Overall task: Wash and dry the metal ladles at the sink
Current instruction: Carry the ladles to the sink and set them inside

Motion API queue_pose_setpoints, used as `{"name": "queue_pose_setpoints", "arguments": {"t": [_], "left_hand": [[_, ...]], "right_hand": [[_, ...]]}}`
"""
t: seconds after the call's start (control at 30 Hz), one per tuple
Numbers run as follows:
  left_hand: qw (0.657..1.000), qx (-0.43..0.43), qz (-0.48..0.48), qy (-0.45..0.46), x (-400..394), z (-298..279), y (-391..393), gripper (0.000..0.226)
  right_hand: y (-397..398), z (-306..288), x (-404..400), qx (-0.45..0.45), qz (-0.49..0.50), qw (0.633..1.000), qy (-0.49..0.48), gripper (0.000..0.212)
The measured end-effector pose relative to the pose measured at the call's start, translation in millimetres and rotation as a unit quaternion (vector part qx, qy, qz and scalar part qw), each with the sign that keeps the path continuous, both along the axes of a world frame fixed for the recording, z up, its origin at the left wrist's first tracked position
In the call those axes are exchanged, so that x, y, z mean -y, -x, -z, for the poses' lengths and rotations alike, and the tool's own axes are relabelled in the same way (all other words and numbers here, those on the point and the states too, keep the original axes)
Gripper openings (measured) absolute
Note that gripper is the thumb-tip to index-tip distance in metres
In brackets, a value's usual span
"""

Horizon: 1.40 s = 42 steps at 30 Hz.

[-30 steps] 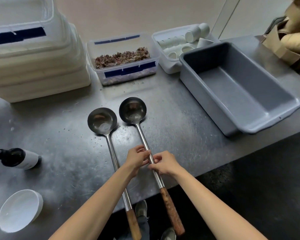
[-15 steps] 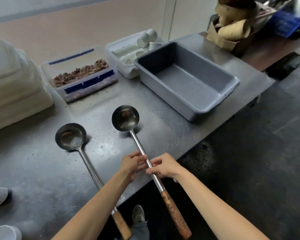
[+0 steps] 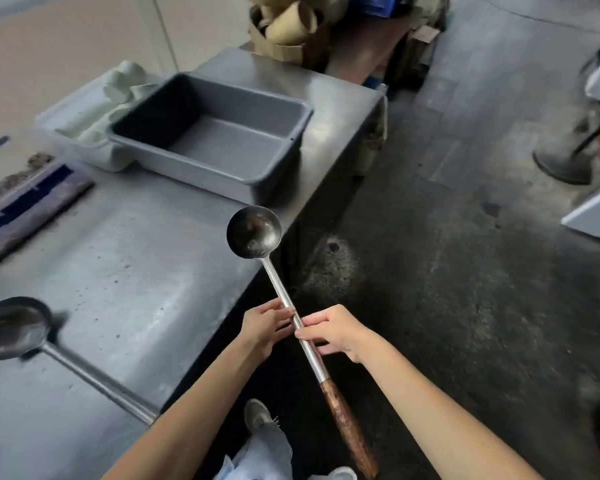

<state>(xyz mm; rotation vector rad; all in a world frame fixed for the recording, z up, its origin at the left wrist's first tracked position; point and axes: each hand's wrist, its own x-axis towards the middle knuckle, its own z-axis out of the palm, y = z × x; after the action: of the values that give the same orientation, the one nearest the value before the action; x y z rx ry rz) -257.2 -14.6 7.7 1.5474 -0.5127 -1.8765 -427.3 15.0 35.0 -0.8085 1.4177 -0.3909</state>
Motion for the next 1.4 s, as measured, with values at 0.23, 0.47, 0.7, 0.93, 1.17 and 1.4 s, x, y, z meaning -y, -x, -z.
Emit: {"name": "queue_pose_setpoints", "arguments": {"t": [0.23,0.47,0.7,0.93,1.17,1.4], "left_hand": [[0.994,-0.010,0.106,-0.015,-55.9,-2.1,118.3,0.032],[0.977,-0.025,0.210,-0.014,-109.4,-4.0,223.6,0.028],[0.946,-0.023,0.323,-0.006,-167.4,-8.5,326.8,0.033],[0.889,-0.020,0.458,0.019,-224.6,-14.1,417.6,0.025],[0.820,-0.023,0.571,0.016,-285.3,-19.9,515.2,0.025],[0.754,-0.048,0.655,0.003,-344.4,-28.8,630.6,0.026]], "right_hand": [[106.7,0.5,-94.7,0.015,0.130,0.991,-0.014,0.031],[189.1,-3.6,-182.6,0.020,0.255,0.967,-0.014,0.031],[259.9,-3.1,-268.9,0.008,0.370,0.929,-0.011,0.030],[309.7,-6.9,-346.8,0.003,0.495,0.869,-0.004,0.028],[367.6,-12.0,-420.9,0.010,0.598,0.801,0.012,0.033],[450.6,-17.0,-481.9,0.008,0.667,0.744,0.025,0.028]]}}
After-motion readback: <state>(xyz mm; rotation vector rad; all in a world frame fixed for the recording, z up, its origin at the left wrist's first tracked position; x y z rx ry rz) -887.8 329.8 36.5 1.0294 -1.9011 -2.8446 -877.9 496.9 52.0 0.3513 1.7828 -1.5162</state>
